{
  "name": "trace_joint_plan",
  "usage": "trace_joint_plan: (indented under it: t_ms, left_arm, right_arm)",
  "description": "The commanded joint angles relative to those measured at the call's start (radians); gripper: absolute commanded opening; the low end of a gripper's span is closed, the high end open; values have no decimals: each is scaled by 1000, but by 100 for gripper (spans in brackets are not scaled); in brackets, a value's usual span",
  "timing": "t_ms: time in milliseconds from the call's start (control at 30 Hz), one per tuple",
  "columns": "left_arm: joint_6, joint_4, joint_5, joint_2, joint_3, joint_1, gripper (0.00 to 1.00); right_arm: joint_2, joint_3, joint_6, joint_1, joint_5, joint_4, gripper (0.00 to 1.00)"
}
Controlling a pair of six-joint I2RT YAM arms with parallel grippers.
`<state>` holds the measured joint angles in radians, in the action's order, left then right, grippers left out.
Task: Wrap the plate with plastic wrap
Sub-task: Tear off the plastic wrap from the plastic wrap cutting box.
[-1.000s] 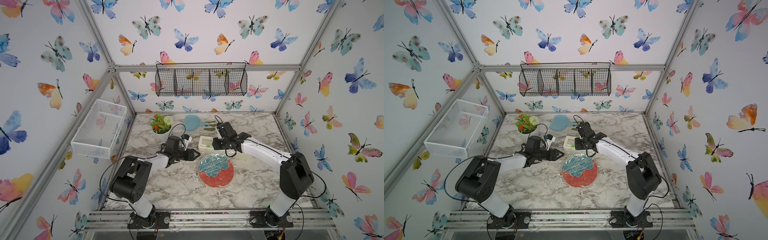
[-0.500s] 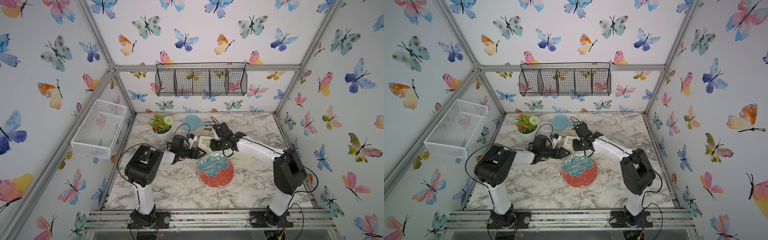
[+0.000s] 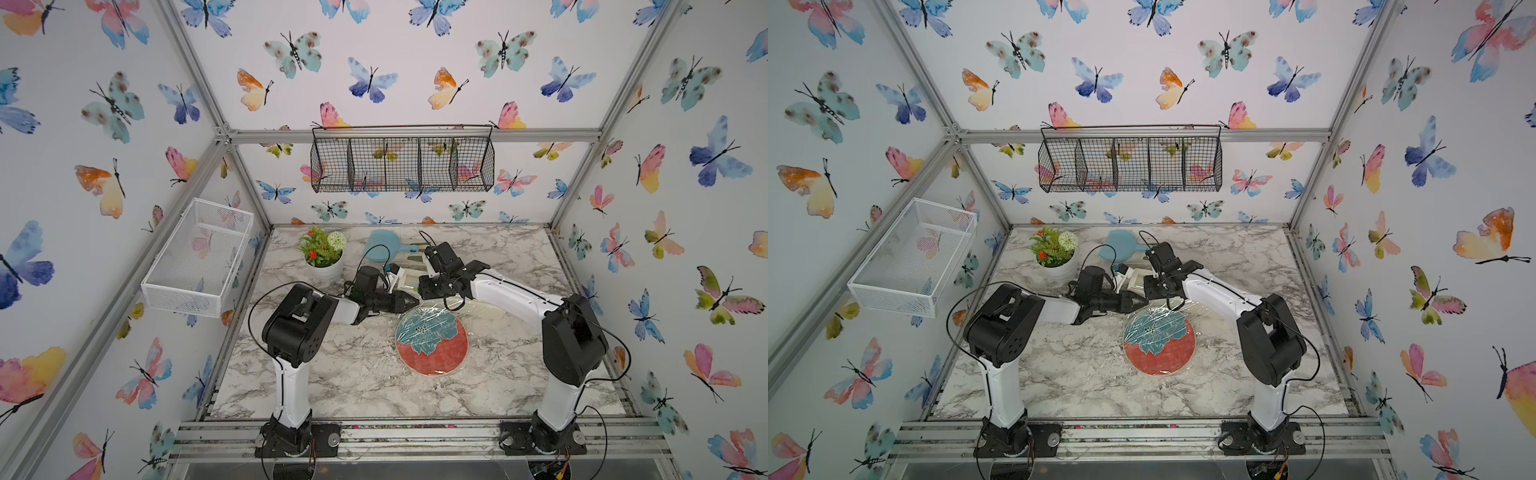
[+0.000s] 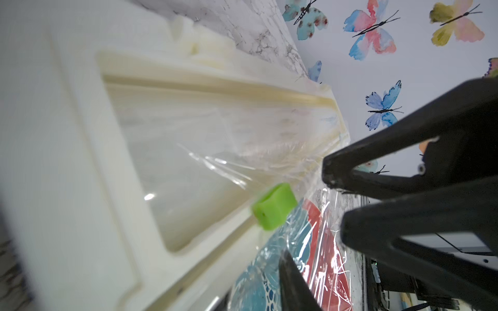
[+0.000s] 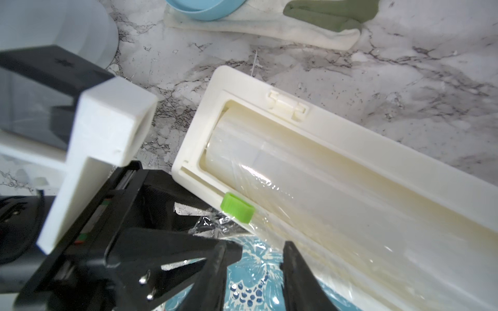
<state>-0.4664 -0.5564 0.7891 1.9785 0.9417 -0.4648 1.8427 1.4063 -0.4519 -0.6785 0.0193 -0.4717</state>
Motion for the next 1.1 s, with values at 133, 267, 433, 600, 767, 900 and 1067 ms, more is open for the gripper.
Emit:
trace_joint_plan:
  t_ms: [133,267,433,600,767,900,1067]
  left_arm:
    - [8,-30,-20,-75,-88,24,10]
    - [4,-34,-27,-99,-108,29,8]
    - [4,-28,-27,-125,-120,38,7]
    - [1,-29,-25,-136,-132,39,5]
    - [6,-32,-33,-149,-163,39,3]
    - [6,-38,-38,-144,-189,46,2]
    - [-14,-71,-31,-135,-211,55,1]
  right_arm:
    - [96,141,-27,-14,-77,-88,37]
    - [129,176,-49,-24,-79,-99,36]
    - [158,195,-54,-50,-87,-117,31]
    - [171,198,-53,-56,-101,-129,28]
    - [185,211,-48,-58,-139,-148,28]
    - [221,242,-44,-69,-210,-222,28]
    - [224,227,-43,-82,-275,-245,29]
